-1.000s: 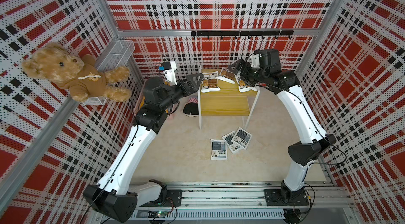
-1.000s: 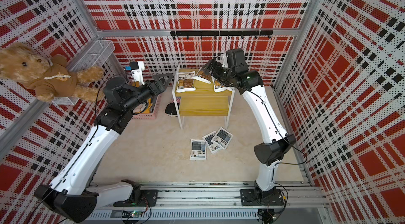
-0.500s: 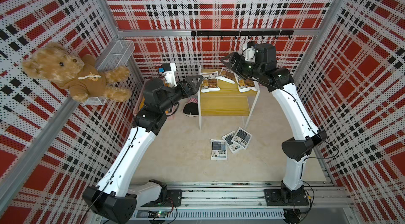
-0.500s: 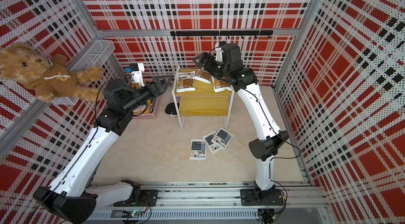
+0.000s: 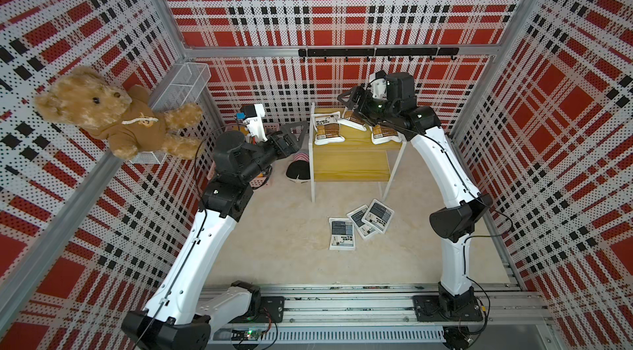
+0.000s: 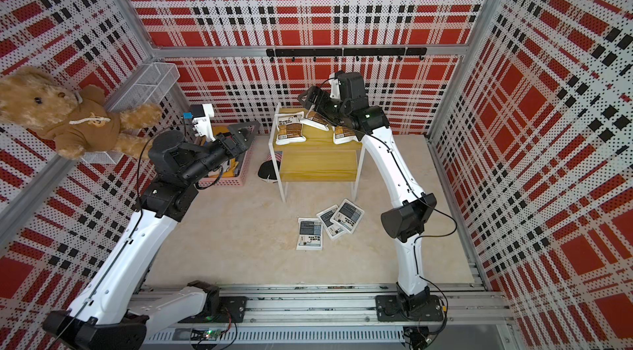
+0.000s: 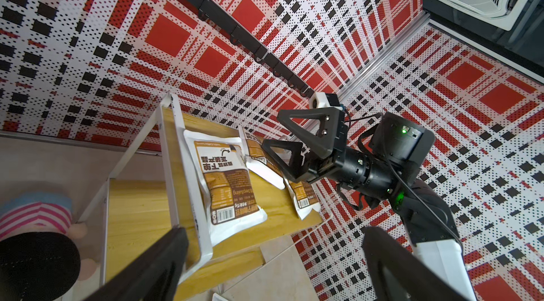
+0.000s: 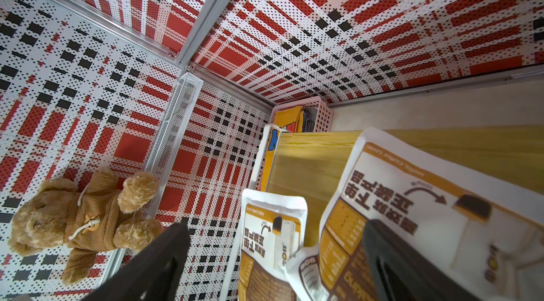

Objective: Place the bagged coffee beans on the shelf by color
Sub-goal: Adjust the bagged coffee beans on the shelf.

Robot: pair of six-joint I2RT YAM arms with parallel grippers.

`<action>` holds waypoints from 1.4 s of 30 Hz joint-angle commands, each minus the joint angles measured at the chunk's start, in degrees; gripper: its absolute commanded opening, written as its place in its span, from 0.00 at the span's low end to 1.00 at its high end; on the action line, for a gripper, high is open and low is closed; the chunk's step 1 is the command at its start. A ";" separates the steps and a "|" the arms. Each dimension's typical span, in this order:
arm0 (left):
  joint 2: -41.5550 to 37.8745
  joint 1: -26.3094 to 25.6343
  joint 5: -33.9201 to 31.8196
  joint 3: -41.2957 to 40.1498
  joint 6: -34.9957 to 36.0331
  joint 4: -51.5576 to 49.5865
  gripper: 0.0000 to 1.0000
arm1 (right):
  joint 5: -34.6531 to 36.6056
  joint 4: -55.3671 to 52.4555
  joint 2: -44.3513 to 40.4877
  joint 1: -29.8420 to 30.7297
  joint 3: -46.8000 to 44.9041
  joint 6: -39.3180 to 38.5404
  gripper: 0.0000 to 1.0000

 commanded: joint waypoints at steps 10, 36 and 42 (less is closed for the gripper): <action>-0.73 0.33 -0.19 -1.86 -0.95 1.94 0.99 | -4.61 -13.35 -4.31 0.52 -1.46 -2.38 1.00; 0.10 0.32 1.47 -3.19 -4.75 4.78 0.99 | -4.41 -4.66 -11.14 0.82 -2.33 -6.11 1.00; -0.86 2.17 2.43 -2.41 -4.00 3.42 0.99 | -3.08 -7.42 -14.88 0.91 -2.61 -9.89 1.00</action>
